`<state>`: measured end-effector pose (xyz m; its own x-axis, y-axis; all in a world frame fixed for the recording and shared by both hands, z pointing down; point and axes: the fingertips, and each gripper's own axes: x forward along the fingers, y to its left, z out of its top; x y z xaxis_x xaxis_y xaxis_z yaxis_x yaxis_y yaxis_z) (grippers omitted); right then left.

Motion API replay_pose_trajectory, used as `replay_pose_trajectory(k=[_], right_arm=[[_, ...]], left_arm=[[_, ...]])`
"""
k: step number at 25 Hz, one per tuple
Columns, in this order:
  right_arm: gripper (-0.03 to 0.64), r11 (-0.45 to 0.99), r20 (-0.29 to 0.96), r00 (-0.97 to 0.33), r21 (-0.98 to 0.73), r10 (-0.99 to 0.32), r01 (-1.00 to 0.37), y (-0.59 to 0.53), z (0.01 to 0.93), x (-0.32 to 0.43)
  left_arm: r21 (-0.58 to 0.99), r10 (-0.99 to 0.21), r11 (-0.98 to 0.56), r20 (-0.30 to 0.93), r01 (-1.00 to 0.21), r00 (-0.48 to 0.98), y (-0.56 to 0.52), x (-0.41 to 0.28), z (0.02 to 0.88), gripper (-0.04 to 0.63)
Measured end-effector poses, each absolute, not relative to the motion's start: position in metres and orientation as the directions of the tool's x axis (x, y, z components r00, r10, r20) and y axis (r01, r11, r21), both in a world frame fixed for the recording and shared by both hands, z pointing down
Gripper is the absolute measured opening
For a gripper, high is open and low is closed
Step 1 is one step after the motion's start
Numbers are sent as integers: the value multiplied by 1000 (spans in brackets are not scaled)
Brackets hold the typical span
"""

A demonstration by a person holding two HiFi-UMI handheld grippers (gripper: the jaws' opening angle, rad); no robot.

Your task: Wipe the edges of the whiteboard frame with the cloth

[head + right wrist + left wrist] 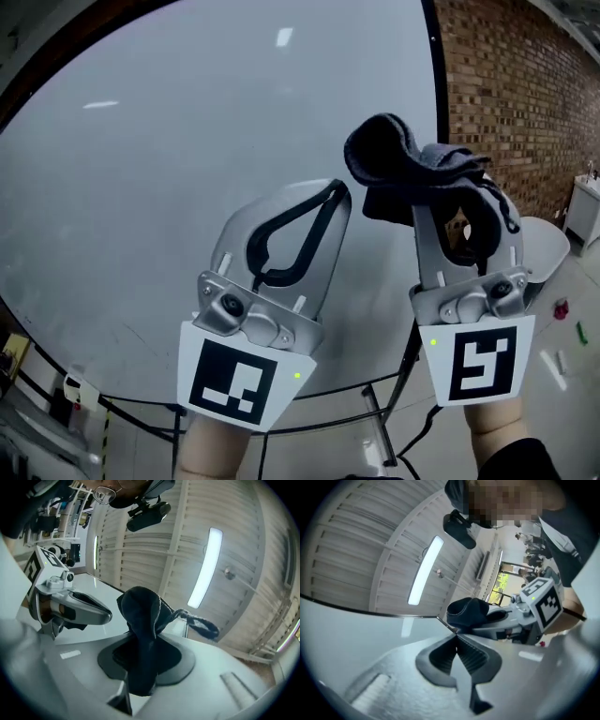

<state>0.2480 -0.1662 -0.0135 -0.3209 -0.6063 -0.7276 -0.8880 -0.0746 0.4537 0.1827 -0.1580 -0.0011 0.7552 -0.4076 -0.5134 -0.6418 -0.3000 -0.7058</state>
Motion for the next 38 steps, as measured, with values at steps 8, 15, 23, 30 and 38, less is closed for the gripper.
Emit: replay_pose_trajectory(k=[8,15,23,30,38], right_arm=[[83,158,-567,-351,361,-745,-919,-201,116,218],[83,301,-461,-402,278,-791,-912,-201,205,200],[83,447,-285,-512,264,-810,-855,-191,302,176],[81,531,-138,-566,223,-813,-817,-181,371,168],[78,568,-22,-579,170,-815,-806,-177,418,167]], left_arm=[[-595,-564,-443,-396,-671,724,-199,157,108,3],[-502,-625,-527,-318,-686,713,-202,150,185,3],[-356,-742,-532,-240,-768,626,-204,128,287,3],[-270,-793,-556,-110,-786,599,-197,119,365,3],[-190,-802,-583,-22,-790,597,-193,130,414,3]])
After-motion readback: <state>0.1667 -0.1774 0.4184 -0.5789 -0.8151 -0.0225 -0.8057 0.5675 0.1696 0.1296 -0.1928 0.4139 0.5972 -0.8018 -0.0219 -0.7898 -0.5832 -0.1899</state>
